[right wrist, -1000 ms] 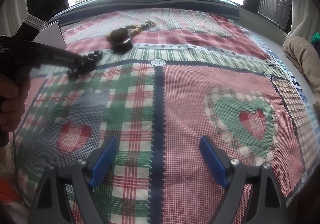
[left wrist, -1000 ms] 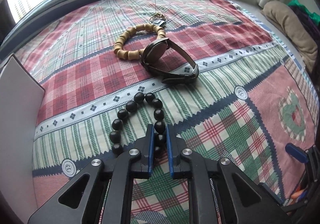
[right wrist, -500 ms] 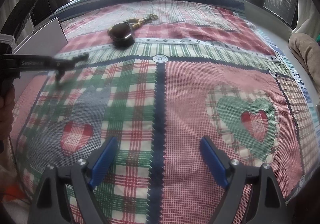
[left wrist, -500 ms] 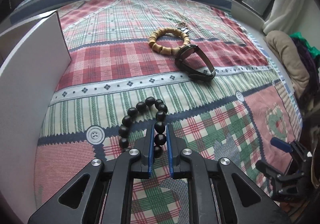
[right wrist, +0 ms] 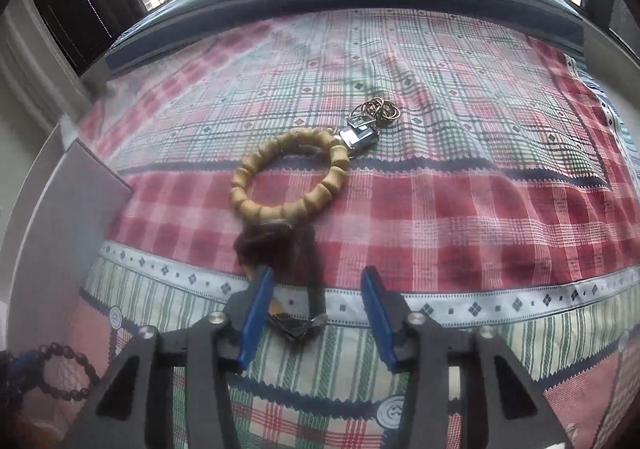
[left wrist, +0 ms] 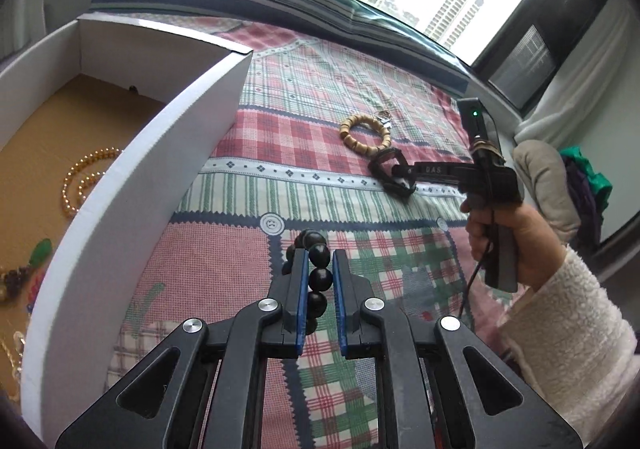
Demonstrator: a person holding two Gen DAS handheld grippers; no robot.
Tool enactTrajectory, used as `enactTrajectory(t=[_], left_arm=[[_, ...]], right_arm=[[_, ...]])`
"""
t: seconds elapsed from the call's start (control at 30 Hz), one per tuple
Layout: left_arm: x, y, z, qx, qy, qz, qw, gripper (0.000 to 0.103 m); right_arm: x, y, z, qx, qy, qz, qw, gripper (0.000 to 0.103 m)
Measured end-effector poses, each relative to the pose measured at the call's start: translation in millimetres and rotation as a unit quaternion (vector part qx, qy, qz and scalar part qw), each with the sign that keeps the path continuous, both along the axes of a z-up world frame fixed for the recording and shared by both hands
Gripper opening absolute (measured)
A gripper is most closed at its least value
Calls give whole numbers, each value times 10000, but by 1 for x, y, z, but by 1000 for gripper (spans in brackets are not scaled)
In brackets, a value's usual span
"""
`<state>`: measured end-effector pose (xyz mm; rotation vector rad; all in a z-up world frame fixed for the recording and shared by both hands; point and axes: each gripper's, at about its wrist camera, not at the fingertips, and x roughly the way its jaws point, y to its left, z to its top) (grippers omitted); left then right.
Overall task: Organize jewelry
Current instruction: 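Carry the black bracelet and watch into the white box and open both tools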
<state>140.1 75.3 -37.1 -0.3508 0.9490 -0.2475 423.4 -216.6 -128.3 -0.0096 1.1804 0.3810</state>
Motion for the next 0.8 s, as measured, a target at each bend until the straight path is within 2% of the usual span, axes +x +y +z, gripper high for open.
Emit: enactTrajectory(t=[0.07, 0.1, 0.23, 0.4, 0.47, 0.57, 0.67, 0.8], left_arm=[[-12, 7, 9, -55, -66, 51, 10000, 10], [-19, 11, 15, -73, -128, 75, 9999, 10], [-50, 25, 42, -249, -439, 163, 9986, 10], [-81, 59, 77, -459, -790, 502, 9946, 10], [-90, 81, 89, -460, -925, 751, 9918, 10], [-104, 117, 98, -227, -1080, 1275, 9857, 10], [-112, 156, 90, -141, -967, 1816, 9785, 10], [-122, 199, 69, 85, -676, 2461, 9668, 10]], right_arm=[[10, 0, -13, -73, 132, -161, 9998, 8], [9, -3, -12, -55, 27, -238, 9997, 5], [-21, -11, 15, 392, -201, -209, 9988, 6], [-67, 8, 69, 772, -549, 341, 9949, 6], [-82, 29, 90, 981, -612, 667, 9911, 6], [-102, 75, 116, 1256, -699, 1216, 9821, 6], [-122, 134, 132, 1523, -714, 1829, 9686, 6], [-147, 212, 137, 1652, -606, 2516, 9517, 6]])
